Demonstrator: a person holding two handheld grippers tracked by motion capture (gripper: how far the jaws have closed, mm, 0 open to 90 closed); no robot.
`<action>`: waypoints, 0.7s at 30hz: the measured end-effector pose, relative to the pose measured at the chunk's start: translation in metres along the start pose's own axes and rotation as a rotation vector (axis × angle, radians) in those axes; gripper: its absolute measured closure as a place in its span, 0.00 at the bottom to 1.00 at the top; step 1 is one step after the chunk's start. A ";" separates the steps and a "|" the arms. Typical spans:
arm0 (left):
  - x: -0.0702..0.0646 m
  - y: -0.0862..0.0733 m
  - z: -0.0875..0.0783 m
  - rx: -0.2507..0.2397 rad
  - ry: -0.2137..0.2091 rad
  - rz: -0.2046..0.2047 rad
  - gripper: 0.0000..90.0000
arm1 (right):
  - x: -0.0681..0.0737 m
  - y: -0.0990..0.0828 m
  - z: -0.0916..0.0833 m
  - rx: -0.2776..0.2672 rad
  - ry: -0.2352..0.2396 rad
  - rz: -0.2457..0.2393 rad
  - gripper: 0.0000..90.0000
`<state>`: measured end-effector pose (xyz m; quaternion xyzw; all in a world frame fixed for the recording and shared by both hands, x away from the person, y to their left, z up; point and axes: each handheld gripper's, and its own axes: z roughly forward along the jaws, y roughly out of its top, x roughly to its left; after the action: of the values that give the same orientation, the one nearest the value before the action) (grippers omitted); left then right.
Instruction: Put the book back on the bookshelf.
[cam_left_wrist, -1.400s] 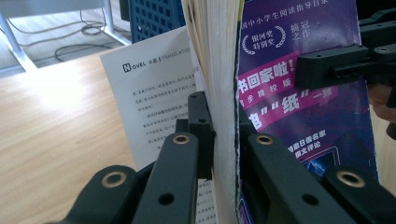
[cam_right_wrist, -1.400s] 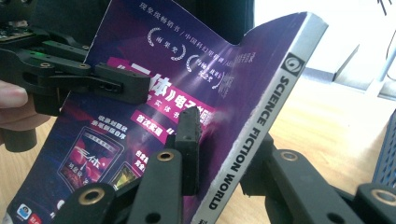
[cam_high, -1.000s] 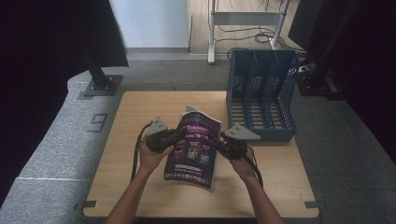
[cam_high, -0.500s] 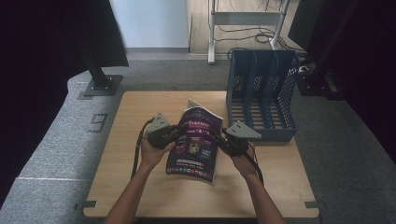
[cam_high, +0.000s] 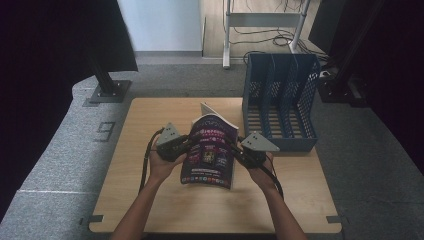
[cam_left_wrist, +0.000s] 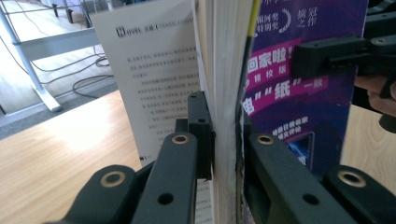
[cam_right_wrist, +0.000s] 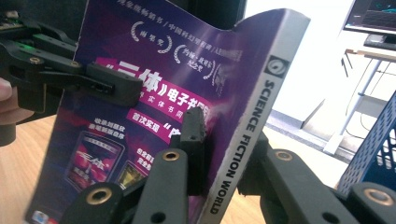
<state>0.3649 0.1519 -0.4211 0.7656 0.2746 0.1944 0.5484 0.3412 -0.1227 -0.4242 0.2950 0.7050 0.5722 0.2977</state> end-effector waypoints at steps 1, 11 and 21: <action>0.000 -0.002 -0.002 -0.004 -0.004 -0.002 0.94 | 0.001 -0.001 -0.001 -0.005 0.004 0.004 0.85; -0.003 -0.009 -0.018 -0.032 -0.052 -0.023 0.92 | 0.008 -0.006 -0.015 -0.041 0.113 0.052 0.85; -0.002 -0.009 -0.018 -0.031 -0.060 -0.026 0.92 | 0.011 -0.011 0.006 0.029 0.157 0.067 0.88</action>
<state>0.3504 0.1662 -0.4236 0.7589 0.2651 0.1683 0.5705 0.3373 -0.1122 -0.4367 0.2771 0.7239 0.5930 0.2180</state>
